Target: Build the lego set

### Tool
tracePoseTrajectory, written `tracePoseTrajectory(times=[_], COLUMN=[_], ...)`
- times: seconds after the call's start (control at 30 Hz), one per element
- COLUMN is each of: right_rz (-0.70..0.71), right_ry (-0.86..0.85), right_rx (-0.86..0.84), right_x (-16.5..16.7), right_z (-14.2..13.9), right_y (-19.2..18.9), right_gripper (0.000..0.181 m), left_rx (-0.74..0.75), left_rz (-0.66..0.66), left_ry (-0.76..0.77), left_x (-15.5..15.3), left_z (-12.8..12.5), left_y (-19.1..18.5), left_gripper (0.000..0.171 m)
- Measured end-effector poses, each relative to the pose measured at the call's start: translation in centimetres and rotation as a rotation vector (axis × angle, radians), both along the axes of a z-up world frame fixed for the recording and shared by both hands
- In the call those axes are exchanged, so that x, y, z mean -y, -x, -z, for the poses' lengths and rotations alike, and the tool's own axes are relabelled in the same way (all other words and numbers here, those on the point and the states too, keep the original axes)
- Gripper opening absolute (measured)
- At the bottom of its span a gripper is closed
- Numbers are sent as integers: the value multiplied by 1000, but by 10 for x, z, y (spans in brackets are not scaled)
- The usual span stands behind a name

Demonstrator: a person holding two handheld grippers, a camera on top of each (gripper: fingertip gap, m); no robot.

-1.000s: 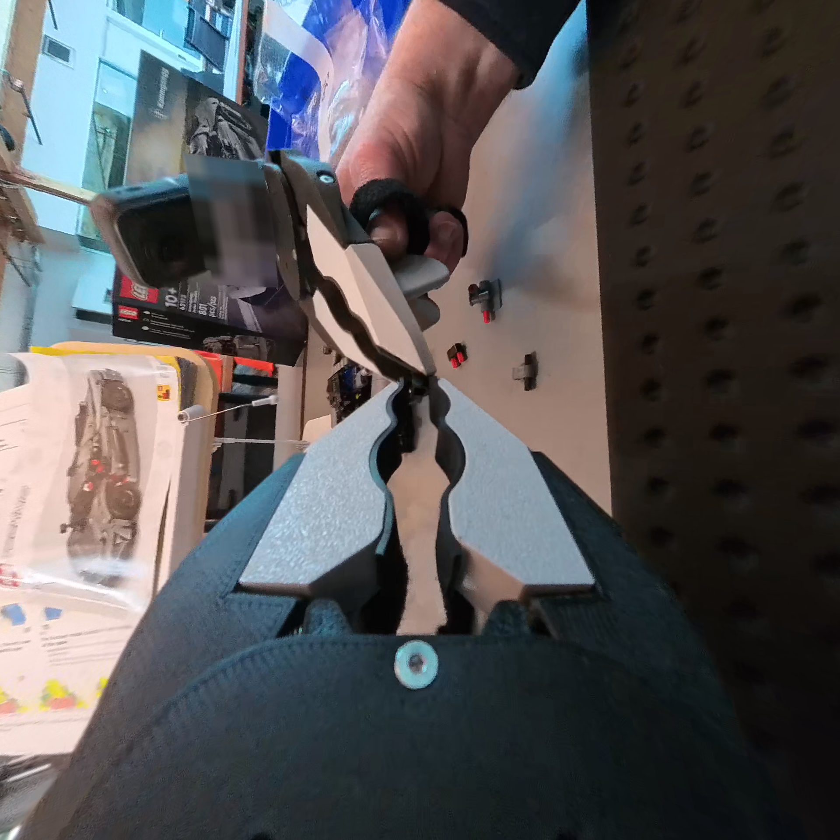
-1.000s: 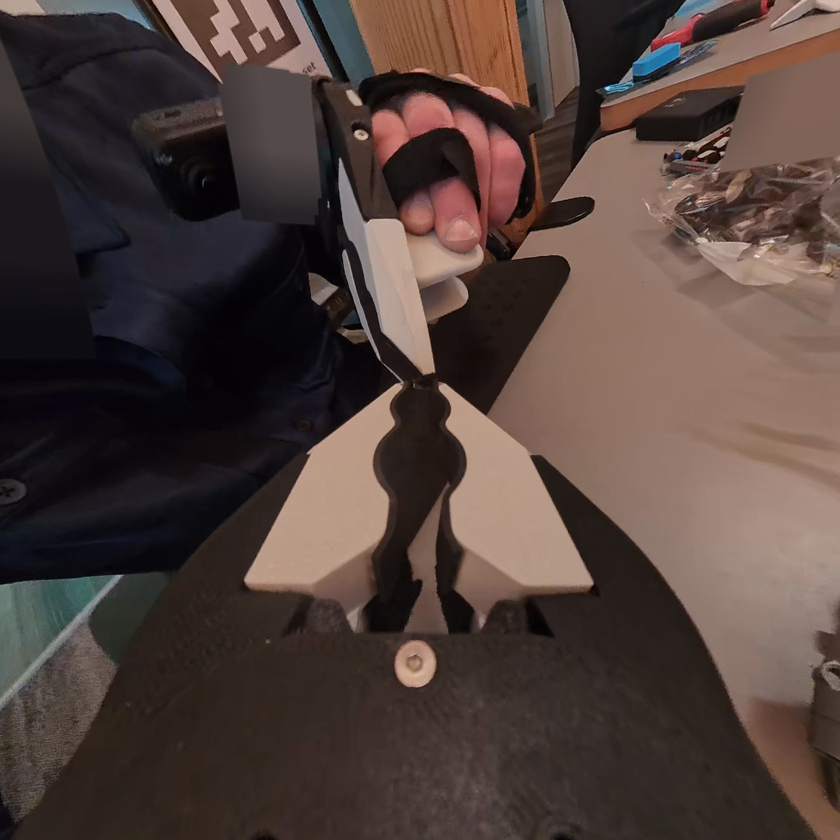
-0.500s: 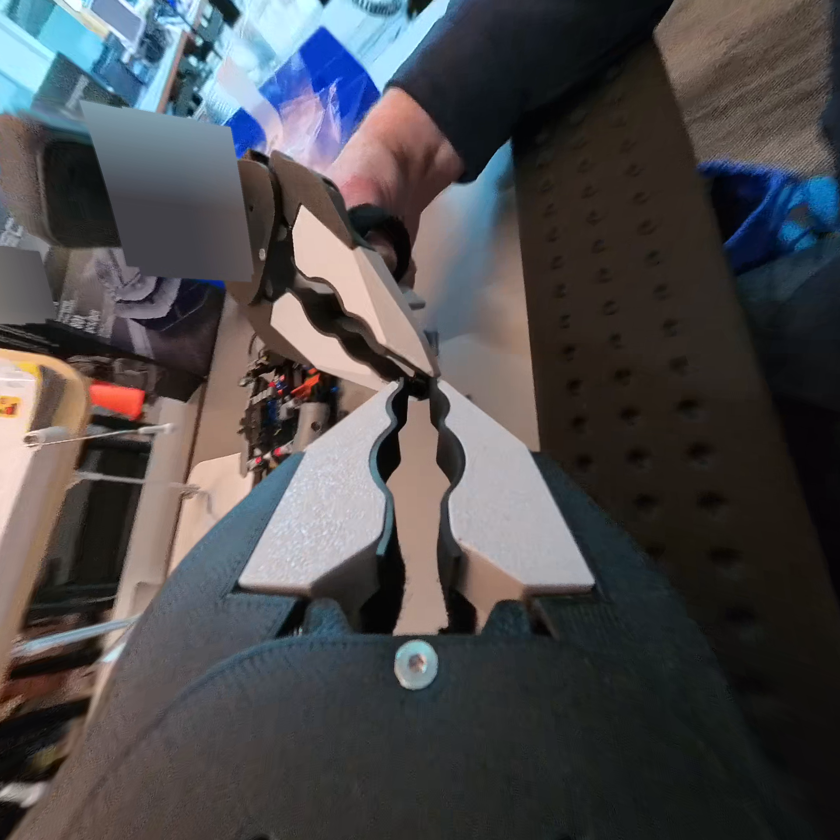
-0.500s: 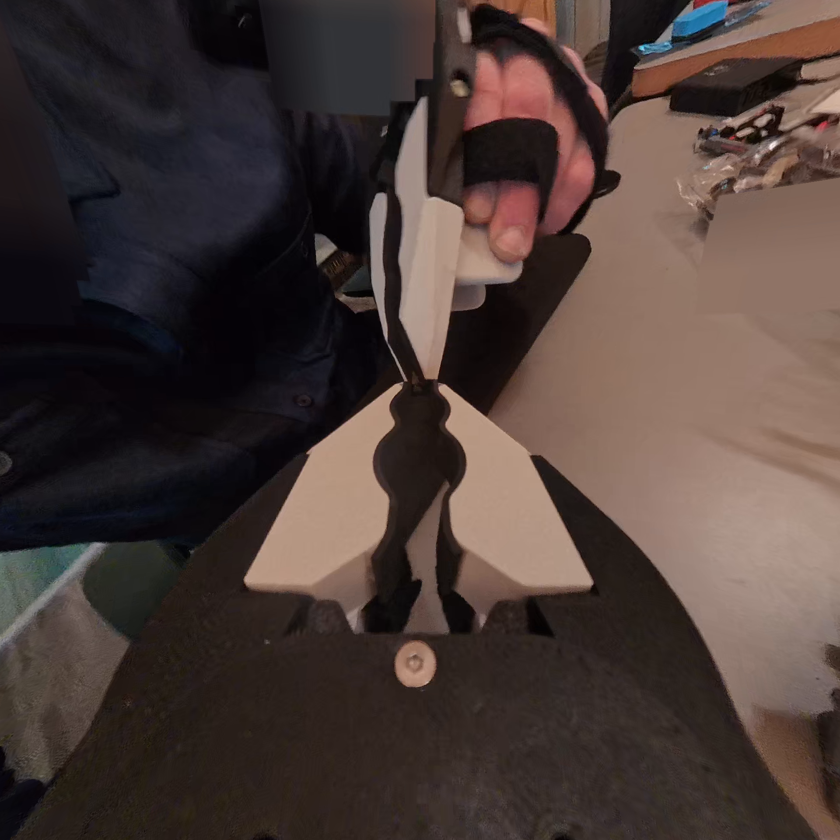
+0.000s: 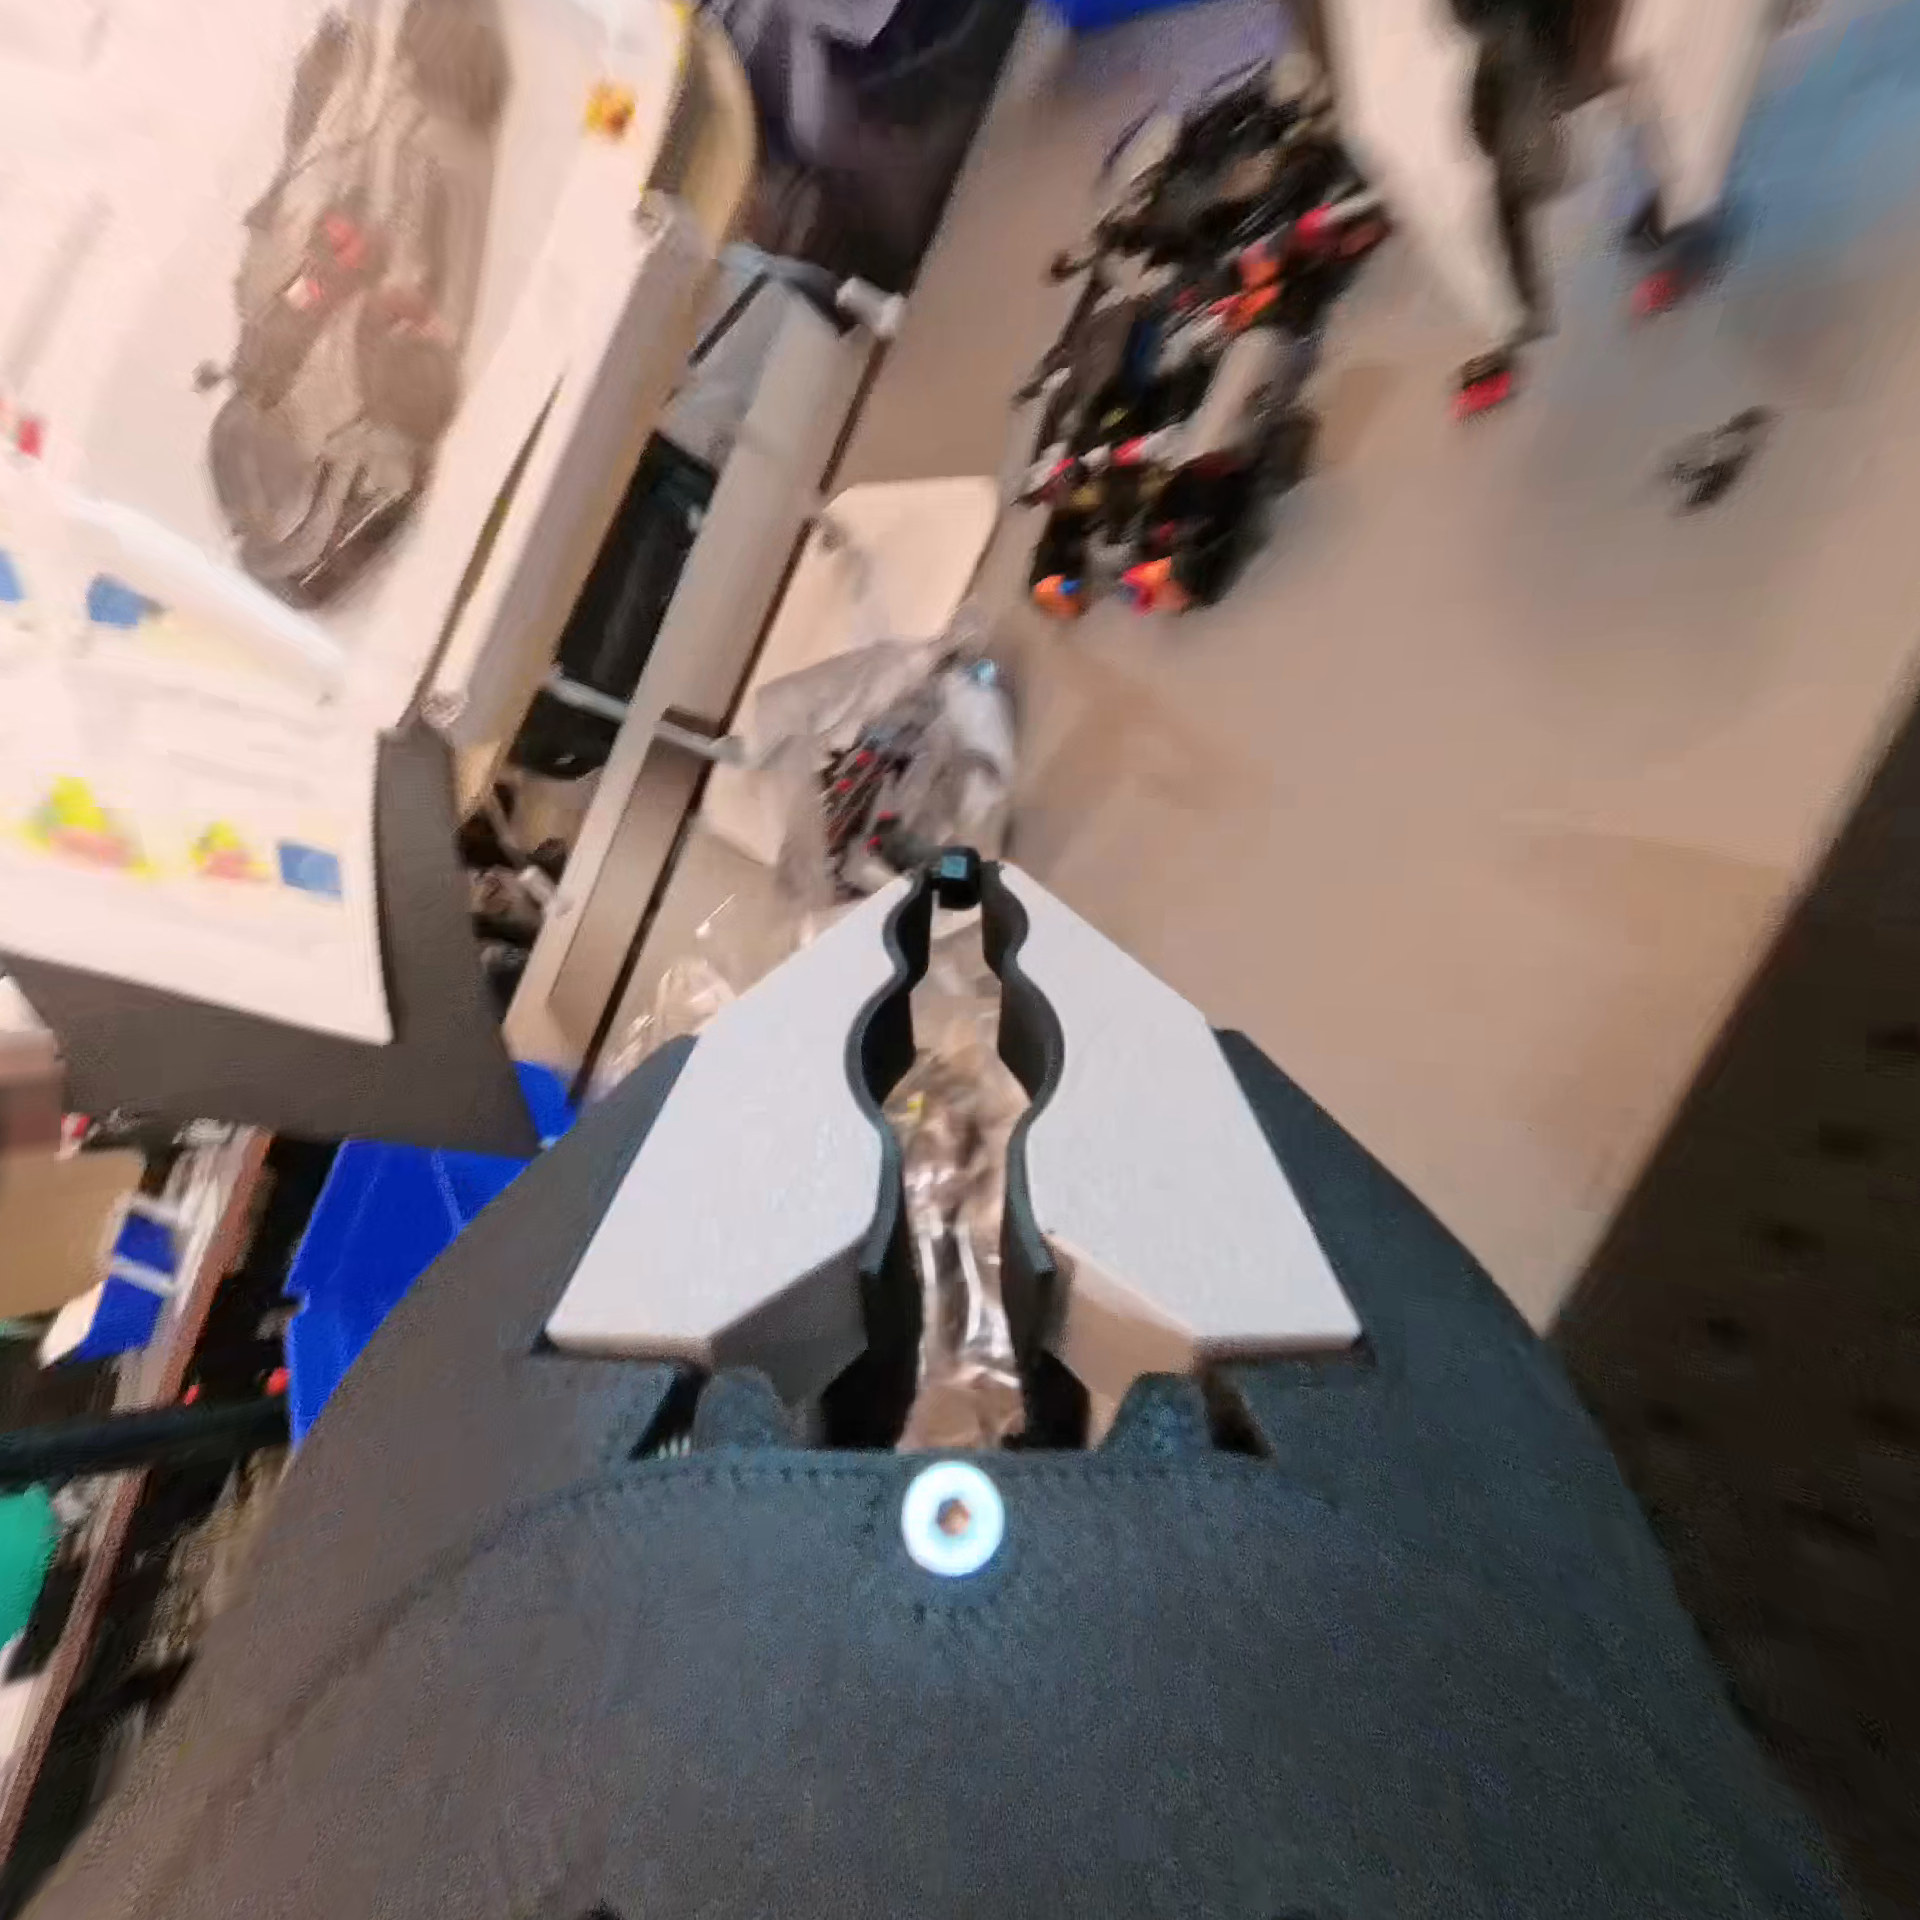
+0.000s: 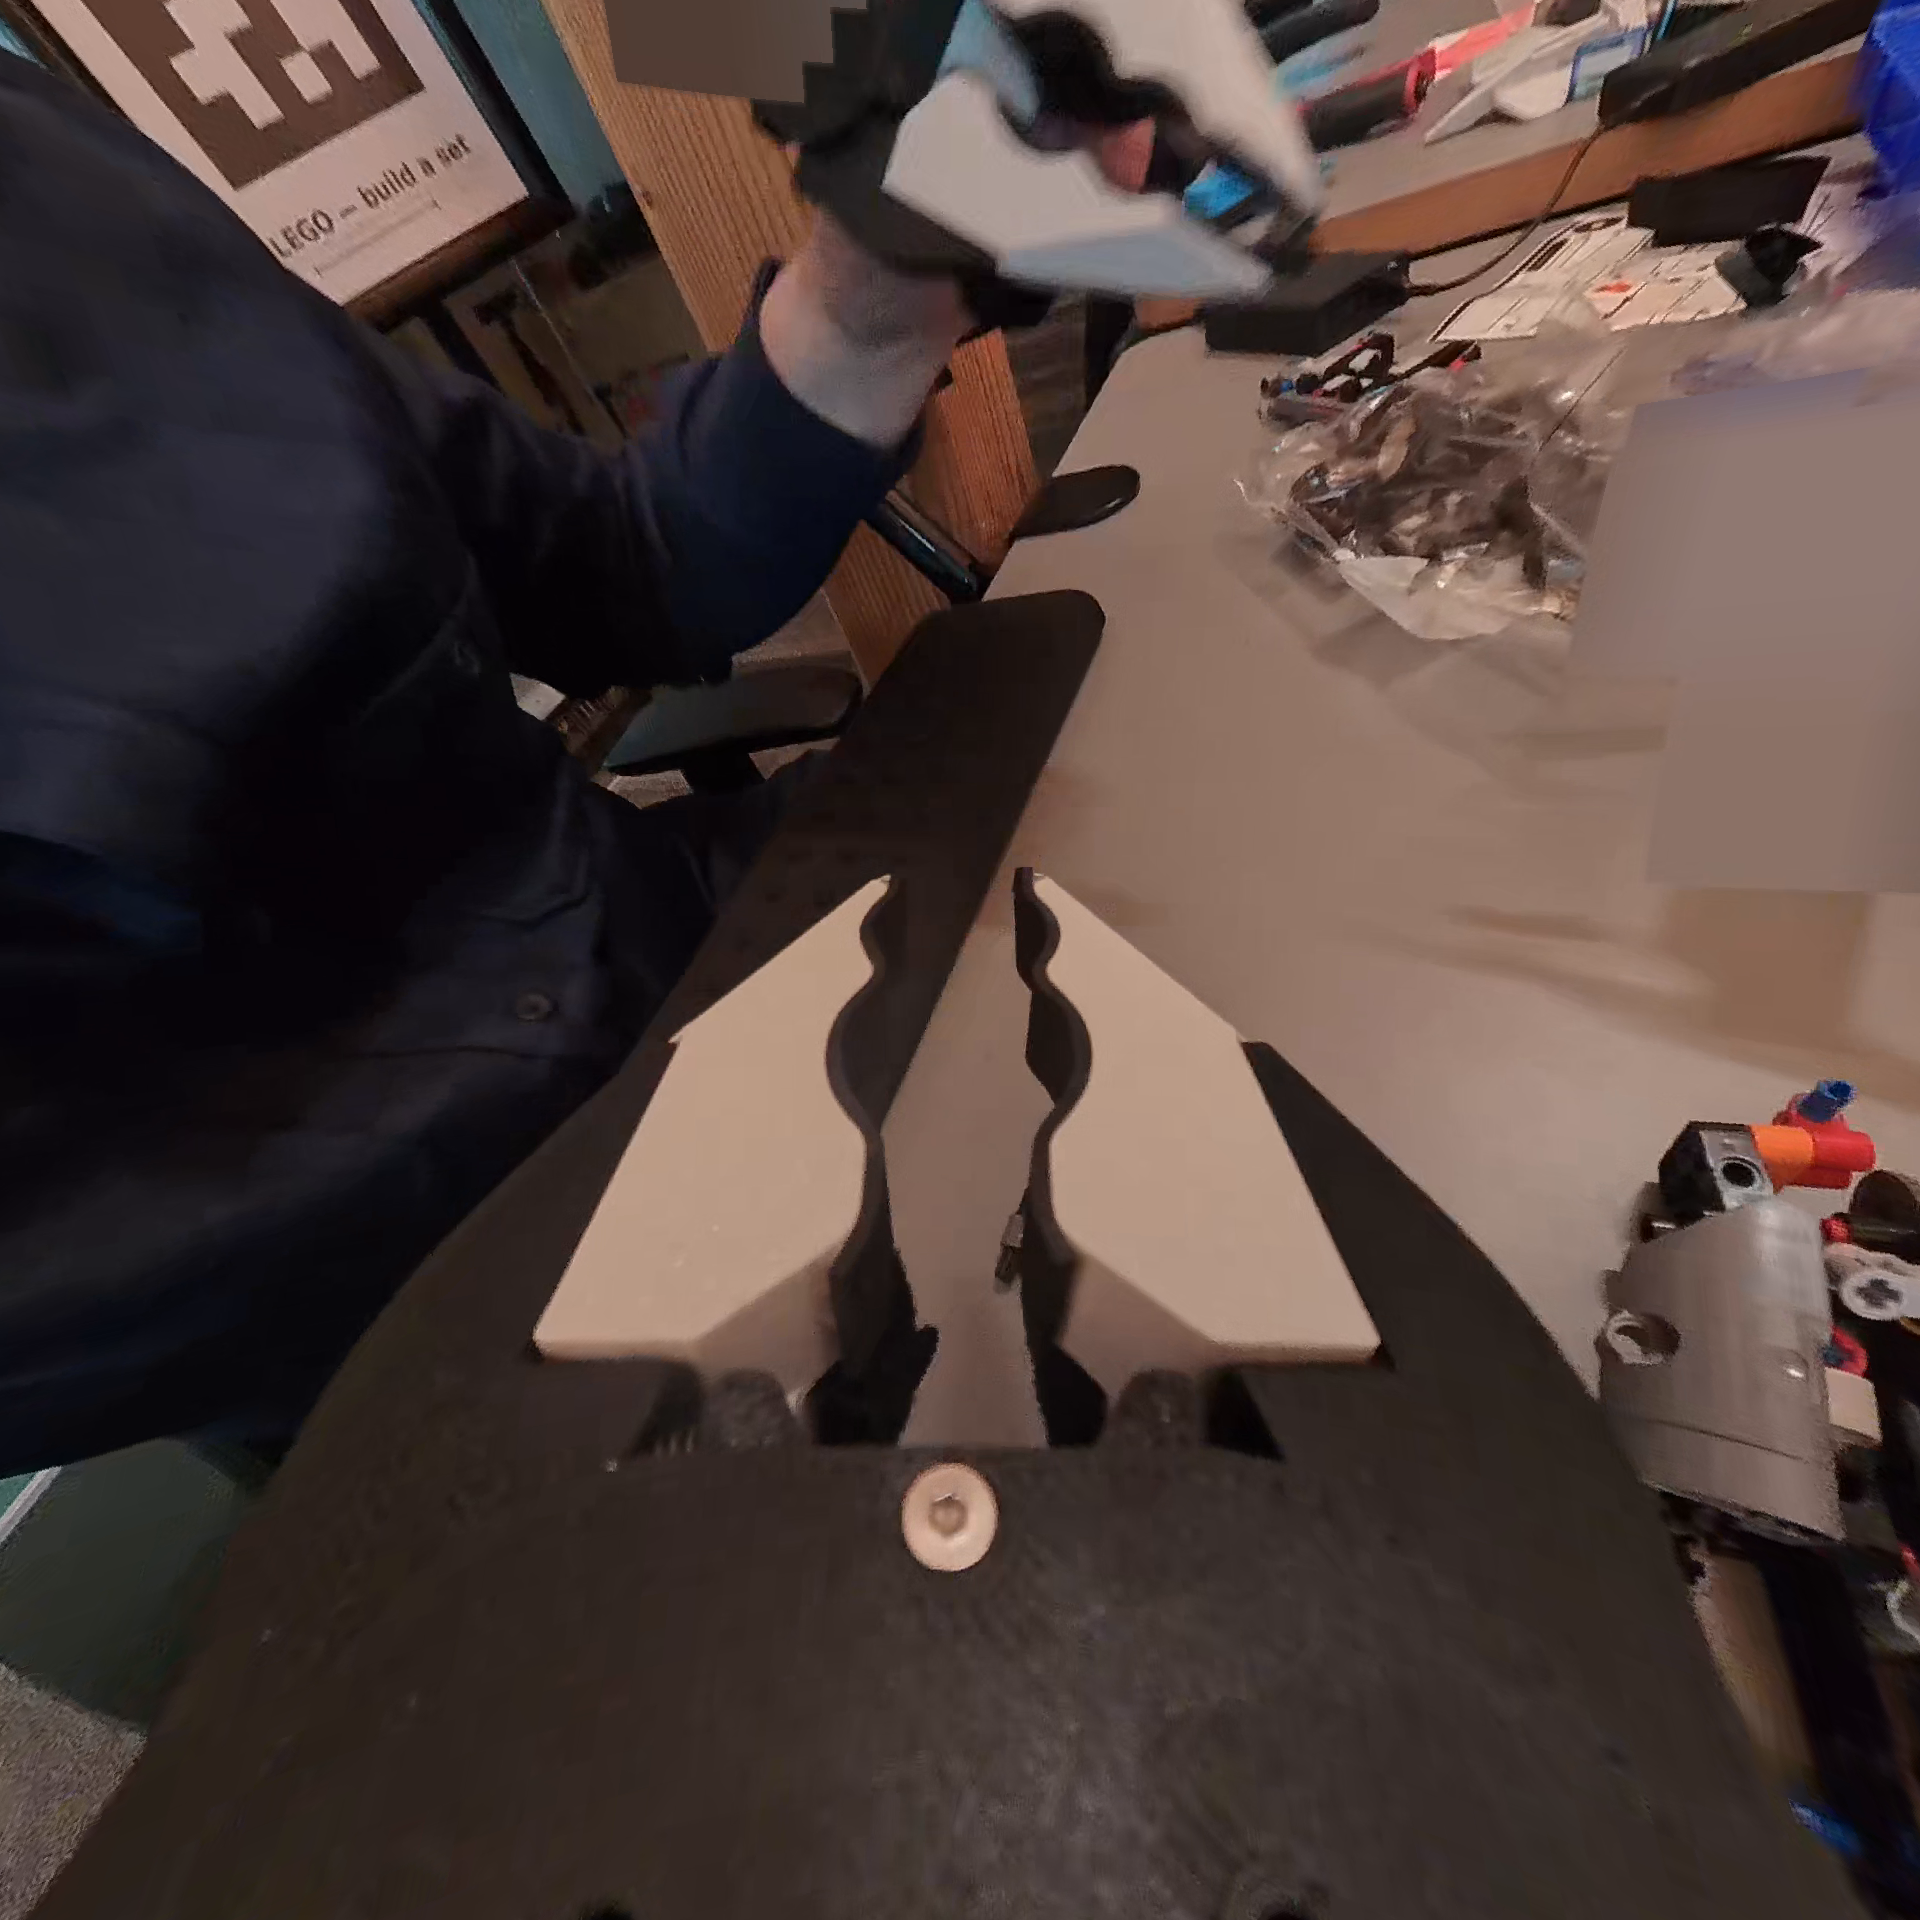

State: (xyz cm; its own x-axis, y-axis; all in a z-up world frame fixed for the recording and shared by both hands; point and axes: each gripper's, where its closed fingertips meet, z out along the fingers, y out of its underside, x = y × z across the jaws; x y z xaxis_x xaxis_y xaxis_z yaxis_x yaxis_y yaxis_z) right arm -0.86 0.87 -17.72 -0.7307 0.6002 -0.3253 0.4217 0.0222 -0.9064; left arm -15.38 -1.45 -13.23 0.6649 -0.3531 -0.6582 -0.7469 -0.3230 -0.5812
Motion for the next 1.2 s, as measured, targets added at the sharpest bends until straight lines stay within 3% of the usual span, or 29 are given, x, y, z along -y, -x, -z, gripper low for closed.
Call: tracePoseTrajectory(times=[0.13,0.3,0.4,0.53,0.67,0.93,1.13,1.2], right_rz=[-11,-4,-4,-9,0,-4,2,2], right_ry=[-34,-31,-41,-55,-53,-71,-63,-74], right_rx=[0,-21,-21,-24,-36,-31,-39,-37], right_x=[4,1,1,2,-1,0,-2,-2], right_z=[5,1,2,2,-2,1,-2,0], right_y=[-1,-2,-2,-2,-3,-3,-4,-4], right_gripper=[13,9,9,9,9,10,9,9], left_rx=[48,-6,11,-46,-48,111,134,-39], left_rz=[-65,-113,-86,-49,9,128,72,-85], left_ry=[37,187,241,213,275,335,358,268], left_x=[-27,-62,-75,-92,-78,-74,-87,-100], left_z=[8,44,61,60,58,68,79,75], left_y=[33,63,60,51,32,-3,1,33], left_gripper=[7,7,7,7,7,7,7,7])
